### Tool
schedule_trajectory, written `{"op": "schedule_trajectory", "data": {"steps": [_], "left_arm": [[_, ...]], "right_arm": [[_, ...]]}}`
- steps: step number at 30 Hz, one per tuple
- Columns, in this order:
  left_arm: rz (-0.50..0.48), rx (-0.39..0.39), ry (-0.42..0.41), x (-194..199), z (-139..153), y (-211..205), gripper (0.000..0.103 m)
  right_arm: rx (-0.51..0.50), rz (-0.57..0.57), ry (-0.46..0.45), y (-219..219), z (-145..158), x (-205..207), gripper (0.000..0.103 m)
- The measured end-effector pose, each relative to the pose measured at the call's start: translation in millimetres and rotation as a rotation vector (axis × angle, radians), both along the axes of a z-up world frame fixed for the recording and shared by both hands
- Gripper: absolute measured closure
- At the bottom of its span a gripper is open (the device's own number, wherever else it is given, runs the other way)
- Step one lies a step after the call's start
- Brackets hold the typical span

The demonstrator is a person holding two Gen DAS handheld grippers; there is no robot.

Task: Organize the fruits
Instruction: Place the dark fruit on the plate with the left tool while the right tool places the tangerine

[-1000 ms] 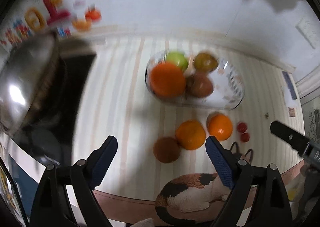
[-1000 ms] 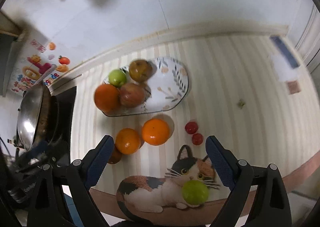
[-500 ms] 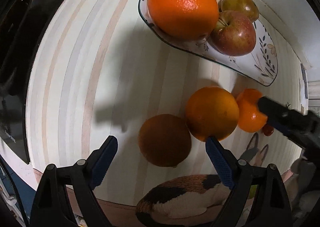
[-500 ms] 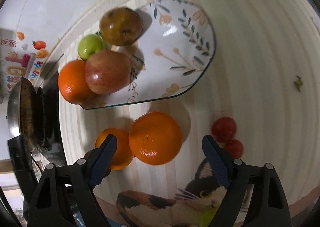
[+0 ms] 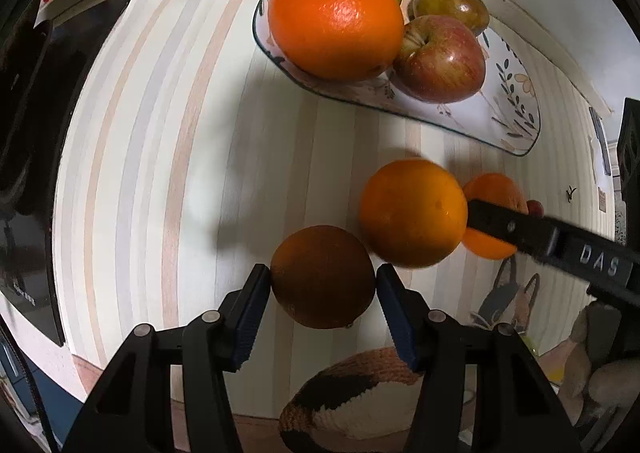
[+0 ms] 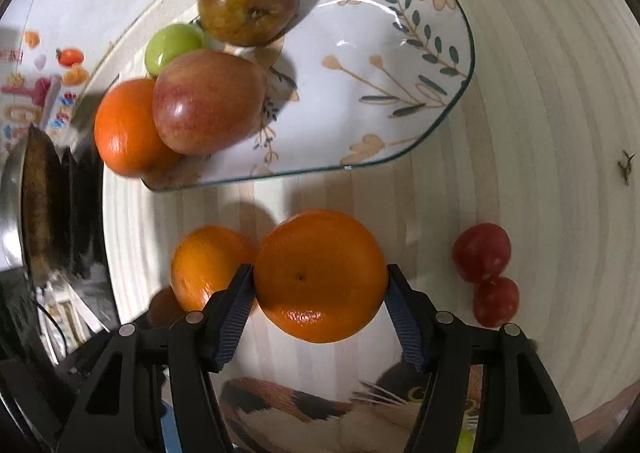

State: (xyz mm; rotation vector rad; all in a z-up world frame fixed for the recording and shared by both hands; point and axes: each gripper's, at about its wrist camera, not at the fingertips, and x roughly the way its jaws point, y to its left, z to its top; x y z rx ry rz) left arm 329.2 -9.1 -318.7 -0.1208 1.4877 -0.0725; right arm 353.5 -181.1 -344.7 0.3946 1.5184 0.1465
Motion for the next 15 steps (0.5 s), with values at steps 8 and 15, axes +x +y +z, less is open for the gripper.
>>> {"op": "schedule_trajectory", "data": {"steps": [8,15], "left_arm": [[-0.017,0.060,-0.045,6.8,12.8,-4.0,0.052],[-0.032,0.042,-0.147,7.5,62.1,-26.5,0.052]], "right_arm": [[-0.013,-0.001,-0.035,0.8,3.6,-5.6,0.037],[0.068,-0.039,-0.051,-24.6,26.8,-9.0,0.037]]}}
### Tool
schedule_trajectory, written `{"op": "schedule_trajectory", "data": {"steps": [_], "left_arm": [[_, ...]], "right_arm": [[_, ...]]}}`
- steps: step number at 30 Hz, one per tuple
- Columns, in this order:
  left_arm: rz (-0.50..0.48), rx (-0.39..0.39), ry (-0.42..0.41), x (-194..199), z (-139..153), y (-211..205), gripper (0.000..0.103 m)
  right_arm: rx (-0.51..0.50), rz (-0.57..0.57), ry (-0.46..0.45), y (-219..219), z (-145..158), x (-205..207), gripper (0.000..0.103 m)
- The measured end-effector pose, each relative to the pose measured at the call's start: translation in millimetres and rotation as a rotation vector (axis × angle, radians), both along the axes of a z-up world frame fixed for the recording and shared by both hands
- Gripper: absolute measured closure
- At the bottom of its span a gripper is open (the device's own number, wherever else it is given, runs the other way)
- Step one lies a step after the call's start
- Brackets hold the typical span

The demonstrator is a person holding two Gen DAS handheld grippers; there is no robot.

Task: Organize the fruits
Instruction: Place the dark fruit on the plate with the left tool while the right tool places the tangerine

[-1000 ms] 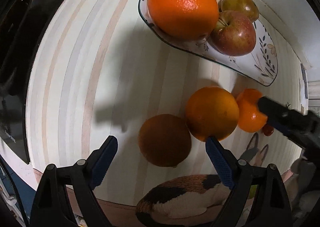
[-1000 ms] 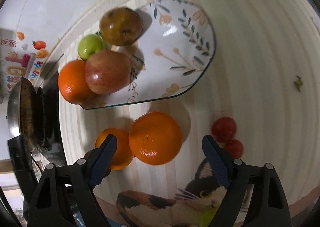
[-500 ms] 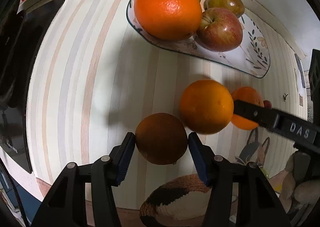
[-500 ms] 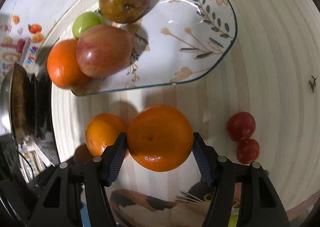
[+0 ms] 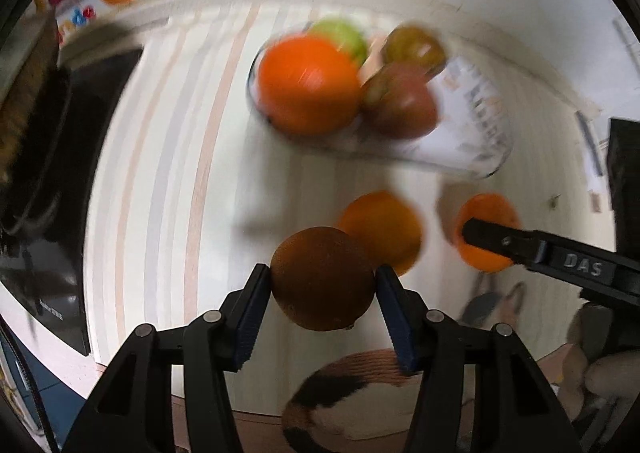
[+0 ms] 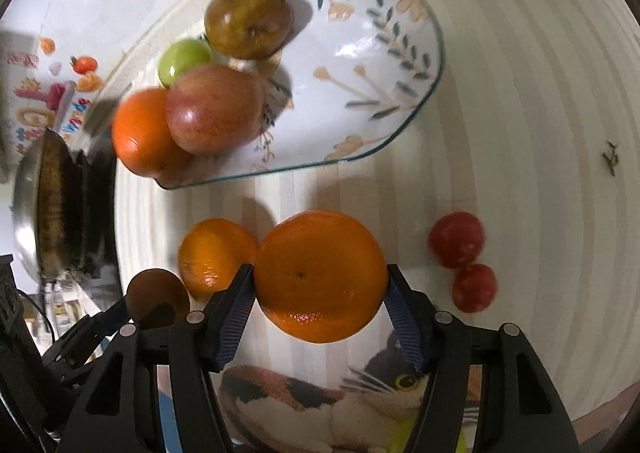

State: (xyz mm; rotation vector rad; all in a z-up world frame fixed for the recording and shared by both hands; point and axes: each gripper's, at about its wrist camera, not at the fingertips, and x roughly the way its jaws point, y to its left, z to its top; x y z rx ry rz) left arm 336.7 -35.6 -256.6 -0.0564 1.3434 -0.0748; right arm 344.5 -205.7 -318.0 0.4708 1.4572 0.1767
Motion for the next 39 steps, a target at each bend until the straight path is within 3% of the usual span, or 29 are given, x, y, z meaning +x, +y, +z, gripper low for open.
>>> {"op": "schedule_trajectory", "data": {"steps": [5,11,20,31,39], "left_arm": [[-0.025,-0.058,-0.087,21.4,40.4,-34.2,0.052],[0.000,-0.108,-0.041,55.1,26.2,-69.9,0.052],[0.066,-0.082,0.016,82.7,-12.4,-98.9,0.052],[0.105,-0.080,0.054,95.7,-38.1,-104.5,0.051],[0.108,-0.067,0.058,95.0,-40.6,-105.9,0.051]], "right_arm": [[0.024,-0.003,-0.062,-30.0,43.6,26.9,0.037],[-0.025,0.046,-0.086,-59.3,65.1,84.1,0.037],[-0.019,0.130,-0.009,-73.1,35.3,142.6,0.037],[0.019,0.162,0.047,-56.4,4.0,165.3,0.037],[0.019,0.195,0.071,-45.6,-3.2,172.1,0.037]]}}
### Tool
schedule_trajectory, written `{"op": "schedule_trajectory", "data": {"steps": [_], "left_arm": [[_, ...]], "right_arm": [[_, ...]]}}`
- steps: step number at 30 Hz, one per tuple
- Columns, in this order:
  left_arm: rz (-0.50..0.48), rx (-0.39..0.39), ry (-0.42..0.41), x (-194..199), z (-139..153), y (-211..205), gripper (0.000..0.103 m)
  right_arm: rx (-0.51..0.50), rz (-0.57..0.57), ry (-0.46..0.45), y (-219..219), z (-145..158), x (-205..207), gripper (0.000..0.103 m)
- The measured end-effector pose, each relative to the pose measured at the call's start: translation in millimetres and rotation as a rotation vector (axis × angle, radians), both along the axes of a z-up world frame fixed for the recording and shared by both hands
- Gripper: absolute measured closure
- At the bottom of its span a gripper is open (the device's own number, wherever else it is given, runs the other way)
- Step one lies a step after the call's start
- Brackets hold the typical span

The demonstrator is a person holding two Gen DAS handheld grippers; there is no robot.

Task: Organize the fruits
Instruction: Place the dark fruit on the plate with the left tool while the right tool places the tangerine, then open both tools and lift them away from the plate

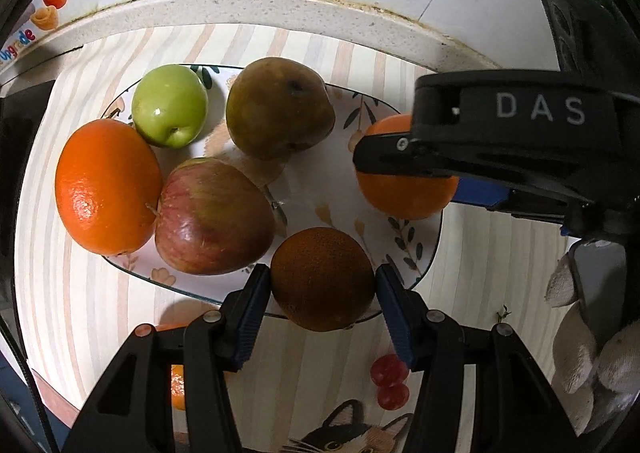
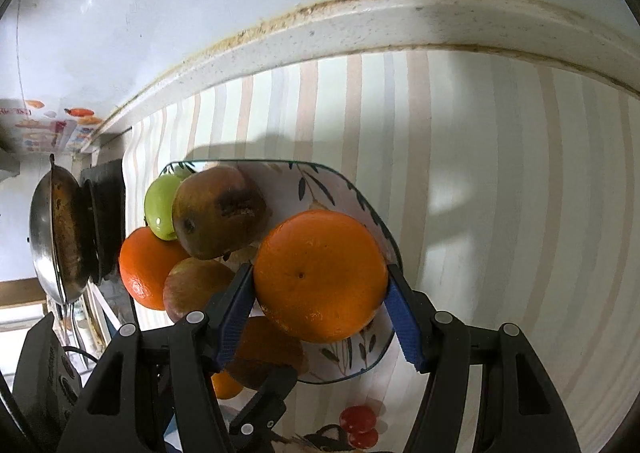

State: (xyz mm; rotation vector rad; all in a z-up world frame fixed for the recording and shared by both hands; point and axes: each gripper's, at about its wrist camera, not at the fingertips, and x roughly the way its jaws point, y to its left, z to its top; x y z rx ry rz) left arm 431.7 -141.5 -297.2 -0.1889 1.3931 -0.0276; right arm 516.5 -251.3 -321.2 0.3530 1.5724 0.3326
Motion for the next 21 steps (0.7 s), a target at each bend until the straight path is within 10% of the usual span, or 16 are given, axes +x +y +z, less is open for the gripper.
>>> {"op": "schedule_trajectory", "data": {"steps": [10,13,21], "left_arm": [[0.037,-0.042,0.022,4.7,-3.8,13.0,0.050],[0.046,-0.066,0.014,4.2,-0.4,18.5,0.033],[0.027,-0.054,-0.015,-3.7,15.9,31.3,0.029]], "right_arm": [[-0.001,0.019,0.026,10.6,-6.5,2.3,0.036],[0.005,0.010,0.032,6.7,-6.3,1.5,0.035],[-0.001,-0.023,0.012,-4.9,9.4,-2.5,0.014]]}}
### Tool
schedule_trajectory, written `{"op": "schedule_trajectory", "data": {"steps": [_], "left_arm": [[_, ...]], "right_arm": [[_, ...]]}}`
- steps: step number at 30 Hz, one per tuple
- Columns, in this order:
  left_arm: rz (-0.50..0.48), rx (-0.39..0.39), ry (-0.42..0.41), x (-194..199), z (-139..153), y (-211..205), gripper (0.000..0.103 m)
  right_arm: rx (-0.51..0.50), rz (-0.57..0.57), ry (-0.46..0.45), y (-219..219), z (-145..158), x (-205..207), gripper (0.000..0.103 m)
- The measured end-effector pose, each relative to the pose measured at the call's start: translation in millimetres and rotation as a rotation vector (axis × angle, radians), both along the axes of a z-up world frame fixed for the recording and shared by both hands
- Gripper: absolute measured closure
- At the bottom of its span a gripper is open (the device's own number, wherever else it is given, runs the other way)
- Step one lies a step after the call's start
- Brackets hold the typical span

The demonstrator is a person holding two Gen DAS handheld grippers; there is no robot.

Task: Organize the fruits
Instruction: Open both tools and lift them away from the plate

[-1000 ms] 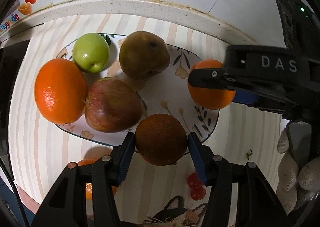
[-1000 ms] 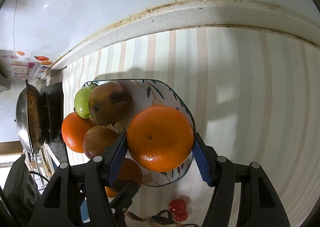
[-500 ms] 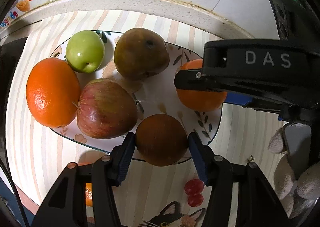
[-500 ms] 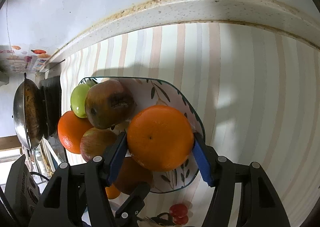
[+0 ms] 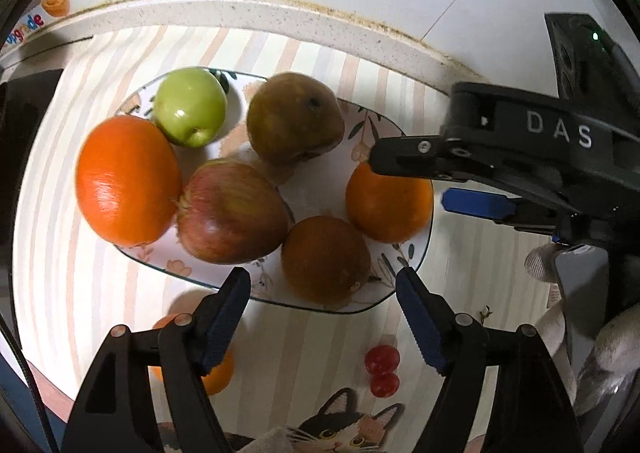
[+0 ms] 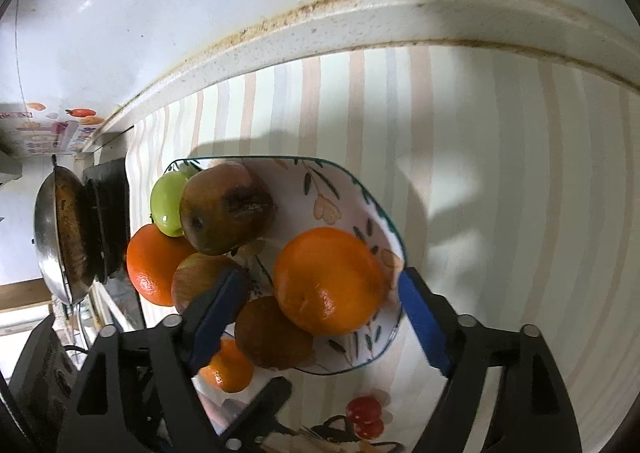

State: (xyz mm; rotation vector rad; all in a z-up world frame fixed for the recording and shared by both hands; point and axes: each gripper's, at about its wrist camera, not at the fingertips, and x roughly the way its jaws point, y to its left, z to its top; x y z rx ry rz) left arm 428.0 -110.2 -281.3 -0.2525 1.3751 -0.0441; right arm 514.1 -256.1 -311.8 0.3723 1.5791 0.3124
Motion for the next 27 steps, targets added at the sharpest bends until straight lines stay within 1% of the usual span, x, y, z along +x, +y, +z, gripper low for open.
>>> {"op": "schedule_trajectory", "data": {"steps": [3,6,9,12,16,20,22,25,27], "left_arm": [[-0.009,0.018,-0.021,-6.8,12.4,8.0,0.029],[-0.021,0.055,-0.047,-15.2,26.8,19.1,0.029],[-0.034,0.116,-0.080,-21.2,40.5,30.6,0.029],[-0.035,0.146,-0.096,-26.6,51.4,46.9,0.029],[-0.031,0.167,-0.120,-41.3,65.0,60.0,0.029],[-0.041,0.181,-0.141,-55.1,76.2,60.0,0.029],[-0.052,0.193,-0.157,-65.7,81.3,63.4,0.029],[-0.058,0.189,-0.176,-80.4,93.9,64.1,0.029],[-0.063,0.193,-0.196,-86.9,101.7,64.8,0.029]], "right_arm": [[-0.037,-0.007,-0.028,-3.2,8.3,-6.7,0.010],[-0.112,-0.003,-0.074,-3.5,19.6,-18.4,0.009],[-0.199,-0.007,-0.122,-2.9,30.2,-34.1,0.009],[-0.250,-0.017,-0.168,-0.5,43.1,-53.8,0.009],[-0.289,-0.038,-0.229,5.6,66.6,-86.0,0.009],[-0.332,-0.052,-0.295,13.3,92.1,-118.1,0.009],[-0.340,-0.060,-0.316,17.0,102.4,-131.8,0.009],[-0.352,-0.080,-0.356,21.2,120.7,-155.7,0.009],[-0.343,-0.094,-0.378,22.6,132.8,-169.8,0.009]]}}
